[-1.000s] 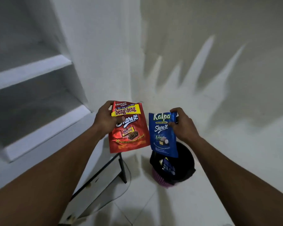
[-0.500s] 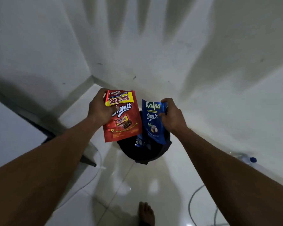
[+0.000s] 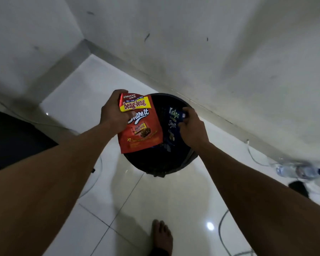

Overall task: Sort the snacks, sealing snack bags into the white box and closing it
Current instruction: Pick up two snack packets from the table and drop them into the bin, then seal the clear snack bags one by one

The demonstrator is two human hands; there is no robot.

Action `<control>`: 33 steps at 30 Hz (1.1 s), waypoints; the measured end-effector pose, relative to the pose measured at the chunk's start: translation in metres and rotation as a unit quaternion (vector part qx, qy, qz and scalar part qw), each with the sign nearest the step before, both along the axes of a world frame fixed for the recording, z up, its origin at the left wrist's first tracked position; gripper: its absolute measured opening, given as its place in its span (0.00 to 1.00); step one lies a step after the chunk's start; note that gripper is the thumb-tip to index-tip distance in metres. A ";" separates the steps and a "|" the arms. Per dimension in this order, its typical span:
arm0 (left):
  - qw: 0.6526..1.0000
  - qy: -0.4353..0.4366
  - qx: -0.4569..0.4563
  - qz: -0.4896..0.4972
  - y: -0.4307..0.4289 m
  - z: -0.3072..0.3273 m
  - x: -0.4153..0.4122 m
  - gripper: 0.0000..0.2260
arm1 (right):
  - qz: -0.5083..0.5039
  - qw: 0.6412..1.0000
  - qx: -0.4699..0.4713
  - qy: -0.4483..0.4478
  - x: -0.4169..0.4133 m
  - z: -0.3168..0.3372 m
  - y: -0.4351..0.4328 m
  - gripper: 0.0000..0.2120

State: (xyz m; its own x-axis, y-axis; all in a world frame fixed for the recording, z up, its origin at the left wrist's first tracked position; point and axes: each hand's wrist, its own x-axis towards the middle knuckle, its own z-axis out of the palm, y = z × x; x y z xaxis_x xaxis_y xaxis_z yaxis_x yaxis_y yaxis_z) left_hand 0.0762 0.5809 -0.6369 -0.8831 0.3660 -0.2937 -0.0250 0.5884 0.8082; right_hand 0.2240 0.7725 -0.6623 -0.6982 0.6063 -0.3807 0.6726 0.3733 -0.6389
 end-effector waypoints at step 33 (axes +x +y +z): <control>0.986 0.120 -0.111 0.029 -0.248 0.452 0.107 0.21 | 0.341 0.915 0.217 0.004 0.001 0.496 -0.208 0.29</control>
State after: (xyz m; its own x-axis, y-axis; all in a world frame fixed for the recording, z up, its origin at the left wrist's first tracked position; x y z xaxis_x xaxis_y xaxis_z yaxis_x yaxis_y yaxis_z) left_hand 0.1829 0.3325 -0.1851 -0.9543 0.2629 -0.1418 0.1119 0.7548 0.6464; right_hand 0.2252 0.5646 -0.1658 -0.9720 0.1213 -0.2015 0.1847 0.9241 -0.3346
